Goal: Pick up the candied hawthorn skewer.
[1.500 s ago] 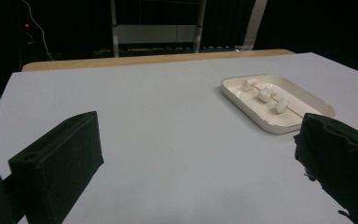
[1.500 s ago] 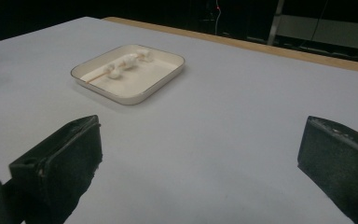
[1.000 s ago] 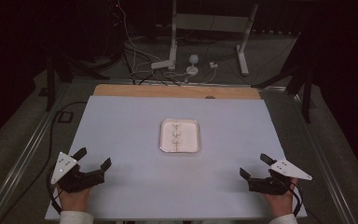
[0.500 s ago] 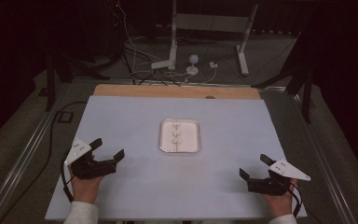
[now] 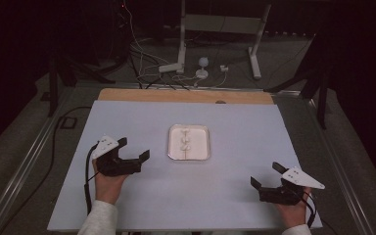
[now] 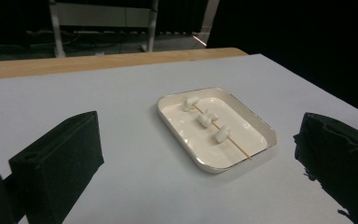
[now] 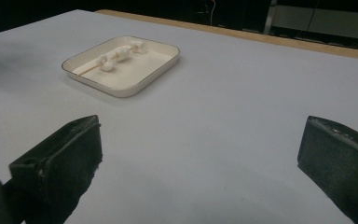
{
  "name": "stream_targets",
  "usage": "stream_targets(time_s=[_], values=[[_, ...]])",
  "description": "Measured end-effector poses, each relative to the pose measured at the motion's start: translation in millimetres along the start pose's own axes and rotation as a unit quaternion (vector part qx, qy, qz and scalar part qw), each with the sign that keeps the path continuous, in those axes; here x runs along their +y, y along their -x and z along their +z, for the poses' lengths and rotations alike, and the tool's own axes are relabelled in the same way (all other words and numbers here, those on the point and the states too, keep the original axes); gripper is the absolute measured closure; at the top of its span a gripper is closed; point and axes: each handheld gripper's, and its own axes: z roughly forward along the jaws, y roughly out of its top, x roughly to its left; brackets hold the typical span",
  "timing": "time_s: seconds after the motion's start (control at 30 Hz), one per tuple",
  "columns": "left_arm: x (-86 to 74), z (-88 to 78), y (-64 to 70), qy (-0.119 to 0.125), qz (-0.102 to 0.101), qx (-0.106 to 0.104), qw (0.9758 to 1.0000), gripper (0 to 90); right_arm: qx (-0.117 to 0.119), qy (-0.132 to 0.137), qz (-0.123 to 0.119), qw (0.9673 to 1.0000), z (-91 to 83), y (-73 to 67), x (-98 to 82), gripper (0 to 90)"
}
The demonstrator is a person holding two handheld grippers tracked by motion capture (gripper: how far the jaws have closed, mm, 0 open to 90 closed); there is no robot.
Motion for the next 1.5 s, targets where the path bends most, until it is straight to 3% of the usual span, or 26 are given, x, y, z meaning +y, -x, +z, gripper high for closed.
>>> stream_targets(time_s=[0.67,0.93,1.5], values=[[-1.5,59.6,20.1,-0.05,-0.003,-0.034,0.9982,1.5,0.0,-0.003,0.0,1.0,1.3,0.3,-0.6,0.0],[-2.3,74.4,24.7,-0.061,-0.011,-0.046,0.997,1.5,0.001,-0.003,0.0,1.0,1.8,-0.1,-0.6,0.0],[-14.5,107.8,33.8,-0.105,-0.019,-0.046,0.9933,1.8,-0.003,-0.003,0.0,1.0,0.8,0.4,-0.5,0.0]])
